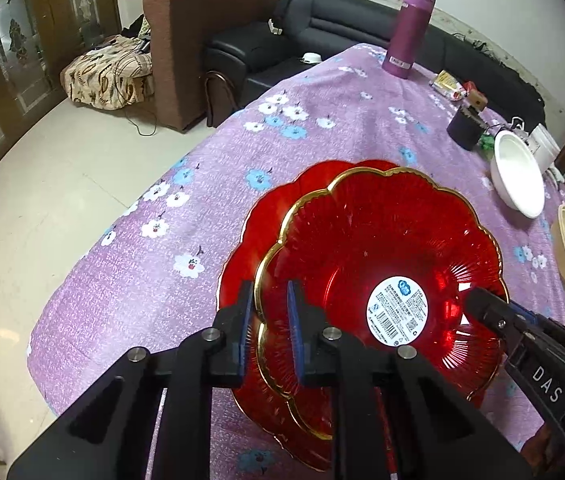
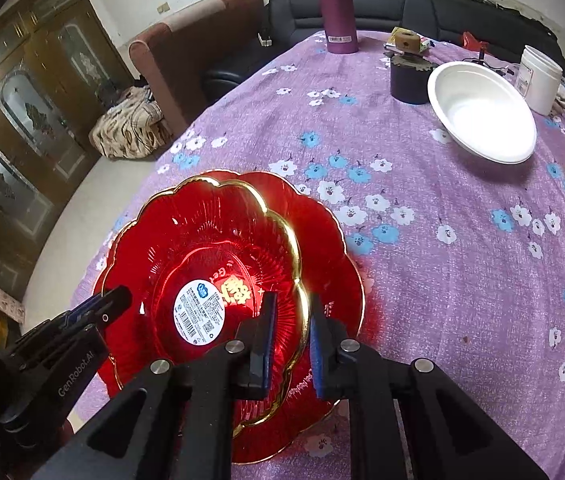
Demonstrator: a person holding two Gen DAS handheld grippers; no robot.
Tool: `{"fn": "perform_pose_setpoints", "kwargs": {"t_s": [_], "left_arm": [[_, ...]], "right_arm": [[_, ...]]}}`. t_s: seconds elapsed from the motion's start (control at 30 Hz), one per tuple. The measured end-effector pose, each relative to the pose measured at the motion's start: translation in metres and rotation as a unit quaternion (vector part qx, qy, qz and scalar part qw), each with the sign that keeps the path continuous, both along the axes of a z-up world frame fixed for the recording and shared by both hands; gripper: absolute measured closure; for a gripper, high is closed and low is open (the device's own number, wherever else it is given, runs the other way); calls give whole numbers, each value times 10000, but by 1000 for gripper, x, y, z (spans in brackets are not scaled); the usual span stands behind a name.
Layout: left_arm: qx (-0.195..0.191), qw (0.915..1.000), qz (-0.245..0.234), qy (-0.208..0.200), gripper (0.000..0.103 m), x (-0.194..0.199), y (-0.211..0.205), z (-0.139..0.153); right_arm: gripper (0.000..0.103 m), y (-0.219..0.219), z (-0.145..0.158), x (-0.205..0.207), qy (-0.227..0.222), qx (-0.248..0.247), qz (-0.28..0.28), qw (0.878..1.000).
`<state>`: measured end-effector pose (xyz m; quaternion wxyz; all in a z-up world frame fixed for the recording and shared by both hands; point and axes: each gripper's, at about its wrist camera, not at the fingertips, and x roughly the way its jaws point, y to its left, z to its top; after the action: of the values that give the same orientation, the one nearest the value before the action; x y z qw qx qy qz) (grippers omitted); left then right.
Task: Organize plates and bowls
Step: 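Lower the labeled plate onto the large red plate and open the left tool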
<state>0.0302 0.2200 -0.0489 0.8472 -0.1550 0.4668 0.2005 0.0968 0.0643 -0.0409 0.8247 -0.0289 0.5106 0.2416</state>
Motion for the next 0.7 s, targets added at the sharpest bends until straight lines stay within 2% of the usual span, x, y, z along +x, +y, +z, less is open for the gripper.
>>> {"fn": "perform_pose_setpoints", "kwargs": {"t_s": [0.33, 0.5, 0.63, 0.67, 0.7], "left_arm": [[146, 9997, 14, 178, 89, 4, -3, -6], [169, 9997, 57, 168, 89, 2, -2, -4], [102, 9998, 68, 167, 88, -1, 0, -3], [76, 9998, 83, 168, 87, -2, 0, -2], [51, 9998, 97, 153, 81, -3, 0, -1]], "right_arm": [[84, 10, -12, 0, 8, -370, 39, 9993], [77, 18, -16, -3, -30, -597, 113, 9981], [63, 20, -15, -7, 17, -532, 202, 9984], [60, 20, -14, -7, 46, -501, 231, 9985], [59, 20, -12, -8, 64, -476, 264, 9985]]}}
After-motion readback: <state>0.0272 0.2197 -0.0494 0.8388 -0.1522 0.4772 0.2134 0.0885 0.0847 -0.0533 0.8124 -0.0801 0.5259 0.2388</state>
